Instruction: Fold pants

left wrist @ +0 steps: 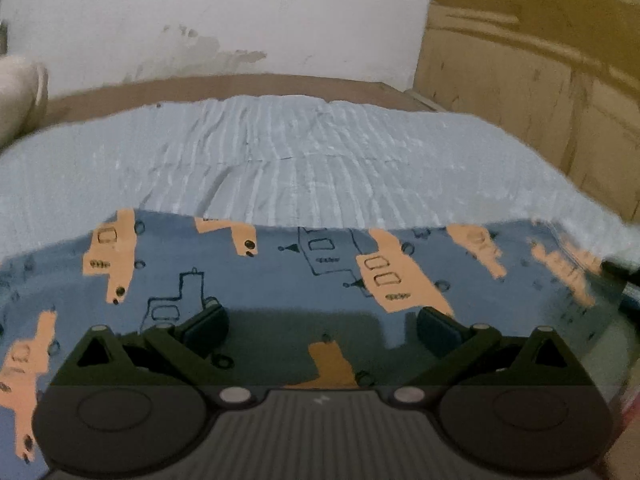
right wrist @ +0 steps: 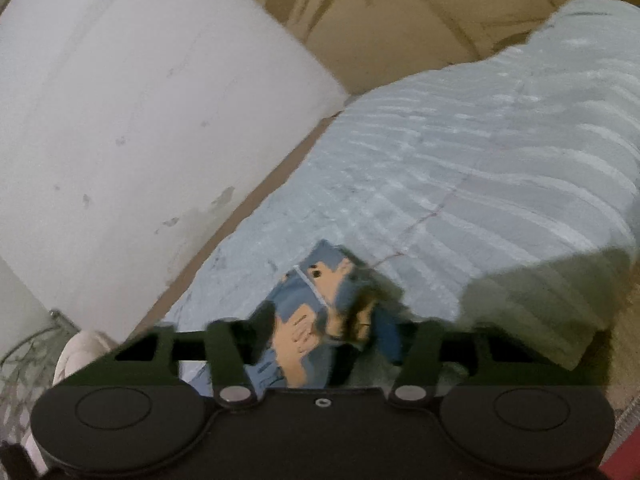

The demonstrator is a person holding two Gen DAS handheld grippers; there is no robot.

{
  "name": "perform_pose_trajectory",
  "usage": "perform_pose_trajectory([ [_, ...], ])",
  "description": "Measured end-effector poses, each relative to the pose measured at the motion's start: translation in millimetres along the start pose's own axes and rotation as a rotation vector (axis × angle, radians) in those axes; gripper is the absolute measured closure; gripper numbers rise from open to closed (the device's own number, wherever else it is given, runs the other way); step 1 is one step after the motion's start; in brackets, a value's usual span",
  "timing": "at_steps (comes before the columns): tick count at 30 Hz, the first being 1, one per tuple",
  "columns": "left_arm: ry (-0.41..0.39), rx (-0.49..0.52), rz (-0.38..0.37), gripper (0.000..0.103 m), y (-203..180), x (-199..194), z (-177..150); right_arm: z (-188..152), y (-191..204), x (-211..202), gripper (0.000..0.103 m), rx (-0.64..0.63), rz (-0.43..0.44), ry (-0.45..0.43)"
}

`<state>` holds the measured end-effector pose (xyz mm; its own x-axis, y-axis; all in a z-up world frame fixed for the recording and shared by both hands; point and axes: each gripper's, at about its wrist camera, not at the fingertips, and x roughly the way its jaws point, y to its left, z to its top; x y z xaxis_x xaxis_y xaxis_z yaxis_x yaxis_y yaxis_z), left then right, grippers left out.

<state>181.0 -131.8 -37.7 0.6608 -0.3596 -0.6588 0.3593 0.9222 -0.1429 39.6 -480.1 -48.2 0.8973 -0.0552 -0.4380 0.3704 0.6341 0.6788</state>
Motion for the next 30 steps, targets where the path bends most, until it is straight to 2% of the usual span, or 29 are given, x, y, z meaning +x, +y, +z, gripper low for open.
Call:
perform_pose_trajectory([
  [2, 0.008, -0.039, -0.025, 0.001, 3.7, -0.9, 3.5, -0.1, -3.0, 0.9, 0.070, 0.015, -0.025, -0.003],
  [4, 0.015, -0.079, -0.058, 0.001, 7.2, -2.7, 7.1, 0.5, -3.1, 1.8, 0.085, 0.012, -0.046, -0.005],
  [8, 0.026, -0.182, -0.165, 0.001, 14.6, -4.1, 14.2, 1.0, 12.3, 2.7, 0.088, -0.087, -0.050, -0.023],
  [12, 0.028, -0.305, -0.285, 0.001, 25.6, -6.2, 20.4, -4.6, 52.0, -2.7, 0.088, -0.304, -0.010, -0.062],
  [16, 0.011, -0.368, -0.360, 0.001, 34.3, -8.2, 22.0, -22.6, 99.0, -9.2, 0.088, -0.550, 0.059, -0.081],
  [19, 0.000, -0.387, -0.377, 0.001, 38.0, -9.9, 20.0, -45.7, 126.9, -14.5, 0.088, -0.700, 0.117, -0.064],
  [23, 0.014, -0.390, -0.357, 0.001, 40.4, -8.2, 14.1, -87.4, 148.4, -13.9, 0.089, -0.853, 0.156, 0.009],
  [27, 0.034, -0.383, -0.348, 0.001, 39.1, -4.9, 7.9, -123.5, 141.3, 8.3, 0.088, -0.889, 0.145, 0.145],
  [30, 0.046, -0.371, -0.363, 0.001, 33.2, -0.6, 7.0, -133.2, 136.6, 13.3, 0.088, -0.889, 0.142, 0.138],
])
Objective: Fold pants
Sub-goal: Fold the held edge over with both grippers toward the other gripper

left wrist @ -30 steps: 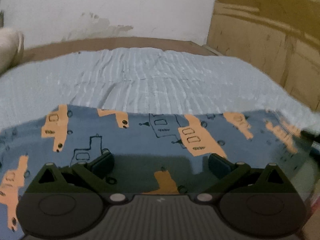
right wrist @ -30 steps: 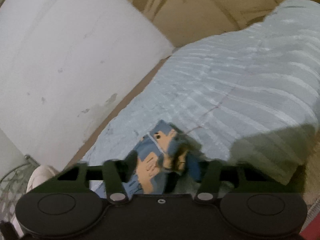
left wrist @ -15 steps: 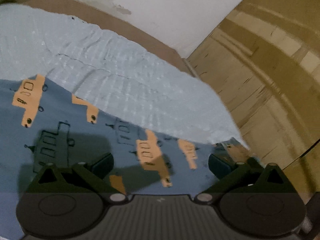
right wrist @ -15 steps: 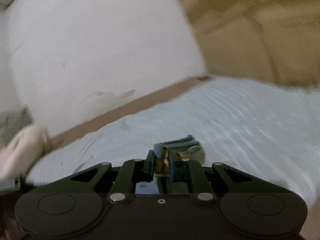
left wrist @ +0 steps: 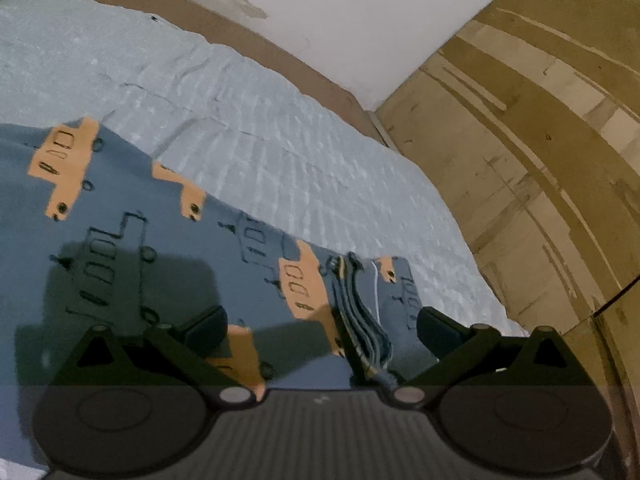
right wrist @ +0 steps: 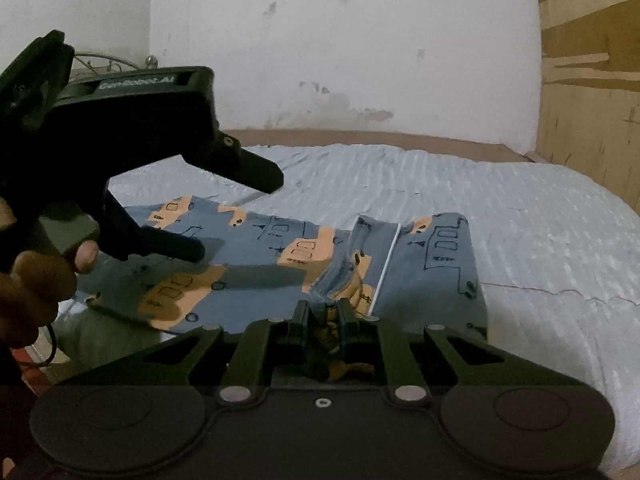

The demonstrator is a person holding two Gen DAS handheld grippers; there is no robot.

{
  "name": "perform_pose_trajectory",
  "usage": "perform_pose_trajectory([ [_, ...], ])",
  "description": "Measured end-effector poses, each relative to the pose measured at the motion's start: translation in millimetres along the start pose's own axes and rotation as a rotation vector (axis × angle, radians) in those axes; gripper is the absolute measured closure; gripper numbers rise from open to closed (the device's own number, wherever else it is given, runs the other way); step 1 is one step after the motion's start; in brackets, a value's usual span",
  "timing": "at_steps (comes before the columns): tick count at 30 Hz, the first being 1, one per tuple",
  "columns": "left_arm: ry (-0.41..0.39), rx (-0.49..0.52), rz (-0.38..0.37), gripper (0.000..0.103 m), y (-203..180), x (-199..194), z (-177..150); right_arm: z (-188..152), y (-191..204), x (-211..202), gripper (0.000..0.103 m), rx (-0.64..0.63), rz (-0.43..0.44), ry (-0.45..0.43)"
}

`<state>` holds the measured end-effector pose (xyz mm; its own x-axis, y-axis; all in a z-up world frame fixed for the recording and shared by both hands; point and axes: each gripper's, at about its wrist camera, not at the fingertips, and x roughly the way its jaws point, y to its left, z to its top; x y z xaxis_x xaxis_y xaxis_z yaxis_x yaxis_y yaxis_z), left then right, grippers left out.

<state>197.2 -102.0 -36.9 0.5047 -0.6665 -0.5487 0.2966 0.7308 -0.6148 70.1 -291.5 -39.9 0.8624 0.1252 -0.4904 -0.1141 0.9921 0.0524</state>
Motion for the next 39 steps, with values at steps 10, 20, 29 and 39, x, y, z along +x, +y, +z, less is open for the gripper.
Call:
perform_pose_trajectory([
  [10, 0.079, -0.006, -0.036, 0.019, -21.3, 43.5, 4.2, -14.2, -50.1, -11.4, 0.089, 0.417, 0.174, -0.083],
  [20, 0.107, -0.014, 0.039, 0.072, -24.8, 75.5, 12.3, -19.7, -47.7, -10.3, 0.089, 0.417, 0.173, -0.090],
  [29, 0.083, 0.015, 0.051, 0.092, -32.1, 72.8, 9.3, -21.5, -32.3, -12.0, 0.089, 0.295, 0.118, -0.083],
  [39, 0.066, 0.056, 0.050, 0.094, -61.1, 58.0, 24.8, -9.9, -30.8, -20.3, 0.089, 0.250, 0.089, -0.113],
])
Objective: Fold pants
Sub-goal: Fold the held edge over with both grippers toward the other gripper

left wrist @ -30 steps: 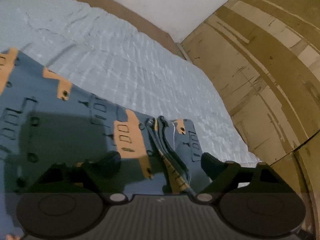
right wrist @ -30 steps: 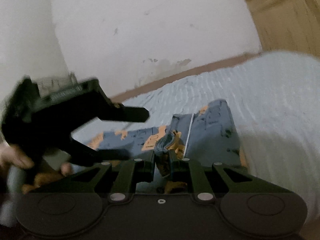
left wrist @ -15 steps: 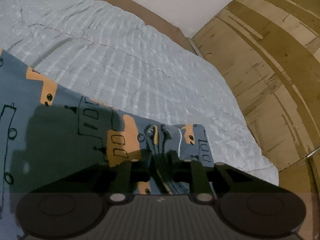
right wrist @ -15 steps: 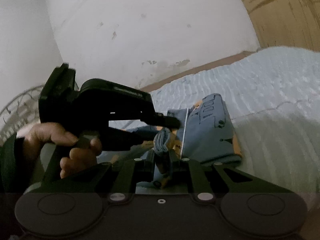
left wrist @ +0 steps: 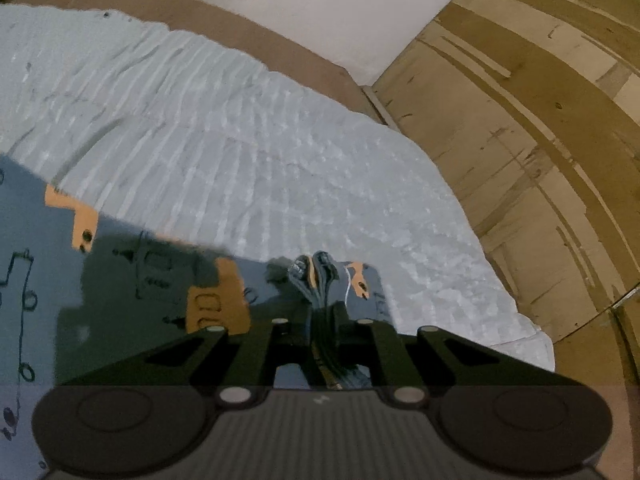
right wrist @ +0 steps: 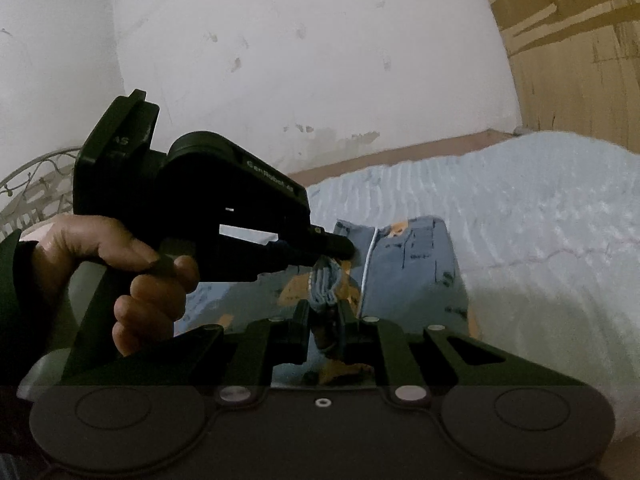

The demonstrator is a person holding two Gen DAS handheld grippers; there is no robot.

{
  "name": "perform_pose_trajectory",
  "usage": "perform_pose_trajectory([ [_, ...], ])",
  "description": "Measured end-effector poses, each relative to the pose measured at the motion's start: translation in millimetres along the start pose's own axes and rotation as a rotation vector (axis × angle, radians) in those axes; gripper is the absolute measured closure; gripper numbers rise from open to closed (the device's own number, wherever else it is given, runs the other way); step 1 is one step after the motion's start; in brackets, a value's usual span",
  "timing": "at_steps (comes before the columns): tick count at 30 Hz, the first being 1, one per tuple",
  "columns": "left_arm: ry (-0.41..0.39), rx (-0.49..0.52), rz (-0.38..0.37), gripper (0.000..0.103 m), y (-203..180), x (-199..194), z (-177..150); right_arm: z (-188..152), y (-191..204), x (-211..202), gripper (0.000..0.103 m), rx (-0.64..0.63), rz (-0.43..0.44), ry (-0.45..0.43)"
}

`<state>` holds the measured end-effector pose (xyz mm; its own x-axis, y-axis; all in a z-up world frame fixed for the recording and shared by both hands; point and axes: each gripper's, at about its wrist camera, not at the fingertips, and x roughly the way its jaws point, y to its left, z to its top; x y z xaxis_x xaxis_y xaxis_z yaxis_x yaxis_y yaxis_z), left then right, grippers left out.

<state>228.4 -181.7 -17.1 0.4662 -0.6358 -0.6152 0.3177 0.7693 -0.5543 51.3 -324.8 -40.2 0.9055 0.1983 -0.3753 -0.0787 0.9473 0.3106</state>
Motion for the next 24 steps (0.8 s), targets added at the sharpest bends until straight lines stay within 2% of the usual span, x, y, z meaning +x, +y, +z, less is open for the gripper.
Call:
perform_pose_trajectory([
  [5, 0.011, 0.043, 0.021, 0.094, -21.1, -4.2, 11.5, 14.4, 1.4, -13.4, 0.089, -0.005, 0.000, -0.038],
  [11, -0.013, 0.098, 0.036, 0.094, -30.2, -23.9, 19.1, 27.7, 5.8, -24.1, 0.089, 0.004, 0.009, -0.057],
  [17, -0.024, 0.127, 0.083, 0.094, -12.7, -59.0, 32.5, 39.3, 28.8, -20.2, 0.089, -0.037, 0.073, -0.060],
  [24, -0.054, 0.118, 0.155, 0.094, 23.2, -100.6, 38.7, 38.7, 69.4, -3.9, 0.089, -0.091, 0.192, -0.024],
])
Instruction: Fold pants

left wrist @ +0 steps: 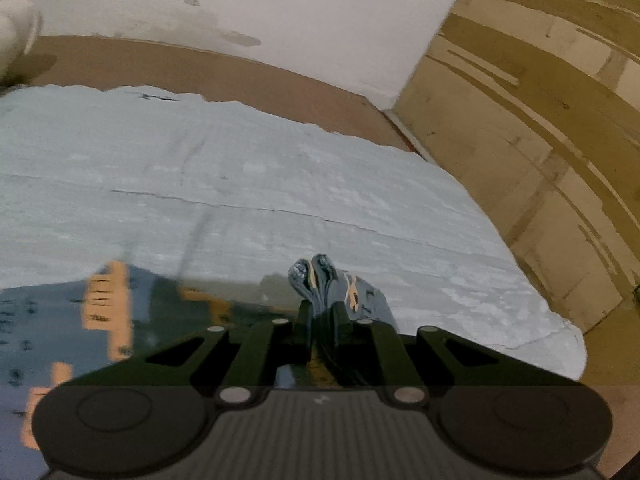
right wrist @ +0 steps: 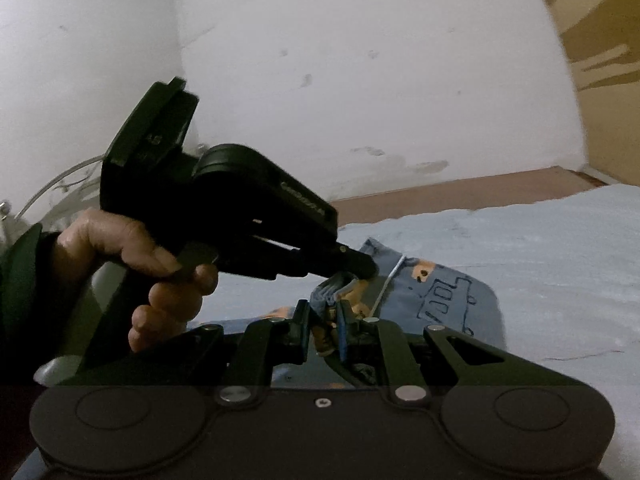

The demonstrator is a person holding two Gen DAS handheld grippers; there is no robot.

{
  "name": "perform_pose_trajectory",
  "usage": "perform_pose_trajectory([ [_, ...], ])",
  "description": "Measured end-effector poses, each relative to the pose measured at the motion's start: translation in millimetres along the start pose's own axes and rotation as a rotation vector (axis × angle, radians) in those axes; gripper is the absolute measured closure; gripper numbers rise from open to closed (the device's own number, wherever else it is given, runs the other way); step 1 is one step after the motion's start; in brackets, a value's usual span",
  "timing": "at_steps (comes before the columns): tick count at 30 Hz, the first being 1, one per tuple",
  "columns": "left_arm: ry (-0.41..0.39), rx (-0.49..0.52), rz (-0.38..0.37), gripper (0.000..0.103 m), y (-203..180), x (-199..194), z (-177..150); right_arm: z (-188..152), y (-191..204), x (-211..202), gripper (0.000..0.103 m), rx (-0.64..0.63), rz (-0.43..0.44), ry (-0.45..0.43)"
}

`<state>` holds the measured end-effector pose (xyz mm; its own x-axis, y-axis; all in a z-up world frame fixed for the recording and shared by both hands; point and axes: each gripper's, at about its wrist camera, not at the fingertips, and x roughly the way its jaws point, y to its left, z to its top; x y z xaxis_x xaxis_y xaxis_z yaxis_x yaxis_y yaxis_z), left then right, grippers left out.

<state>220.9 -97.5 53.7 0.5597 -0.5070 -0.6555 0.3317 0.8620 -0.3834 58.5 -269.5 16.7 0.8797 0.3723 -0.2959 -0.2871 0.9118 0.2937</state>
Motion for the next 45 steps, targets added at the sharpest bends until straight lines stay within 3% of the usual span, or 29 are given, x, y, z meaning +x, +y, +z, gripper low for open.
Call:
perform_pose_trajectory([
  [13, 0.014, -0.125, 0.120, 0.094, 99.6, -19.4, -36.0, -7.4, 20.6, 13.7, 0.089, -0.108, 0.176, 0.167],
  [23, 0.006, -0.202, 0.085, 0.094, 130.0, -10.1, -59.9, -16.3, 36.6, 57.6, 0.088, -0.181, 0.192, 0.254],
  [26, -0.009, -0.206, 0.067, 0.093, 135.6, -13.1, -68.4, -12.5, 35.2, 68.0, 0.079, -0.173, 0.204, 0.252],
  [30, -0.019, -0.222, 0.045, 0.093, 138.3, -16.5, -72.5, -14.3, 28.1, 51.5, 0.035, -0.188, 0.212, 0.221],
  [31, -0.018, -0.217, 0.047, 0.093, 137.7, -17.2, -72.9, -13.7, 24.3, 46.4, 0.028, -0.191, 0.210, 0.211],
  [35, -0.026, -0.173, 0.068, 0.092, 131.4, -18.0, -71.7, -11.4, 1.2, 31.5, 0.015, -0.196, 0.146, 0.180],
  [36, -0.031, -0.166, 0.082, 0.087, 129.7, -18.4, -71.1, -10.2, -6.3, 28.2, 0.011, -0.193, 0.118, 0.171],
  [38, -0.052, -0.156, 0.145, 0.057, 125.3, -20.1, -70.2, -8.0, -22.1, 25.9, 0.007, -0.181, 0.053, 0.150],
  [39, -0.070, -0.144, 0.181, 0.034, 121.3, -21.1, -69.2, -6.1, -31.4, 28.3, 0.005, -0.175, 0.007, 0.140],
  [40, -0.090, -0.133, 0.203, 0.023, 118.3, -21.5, -68.4, -3.8, -38.0, 30.1, 0.002, -0.175, -0.037, 0.134],
  [42, -0.115, -0.101, 0.251, 0.020, 110.8, -17.9, -64.9, 1.4, -50.6, 39.1, 0.001, -0.195, -0.141, 0.125],
  [45, -0.120, -0.076, 0.337, 0.020, 108.4, -5.4, -58.3, 6.0, -68.1, 66.1, 0.001, -0.246, -0.231, 0.141],
])
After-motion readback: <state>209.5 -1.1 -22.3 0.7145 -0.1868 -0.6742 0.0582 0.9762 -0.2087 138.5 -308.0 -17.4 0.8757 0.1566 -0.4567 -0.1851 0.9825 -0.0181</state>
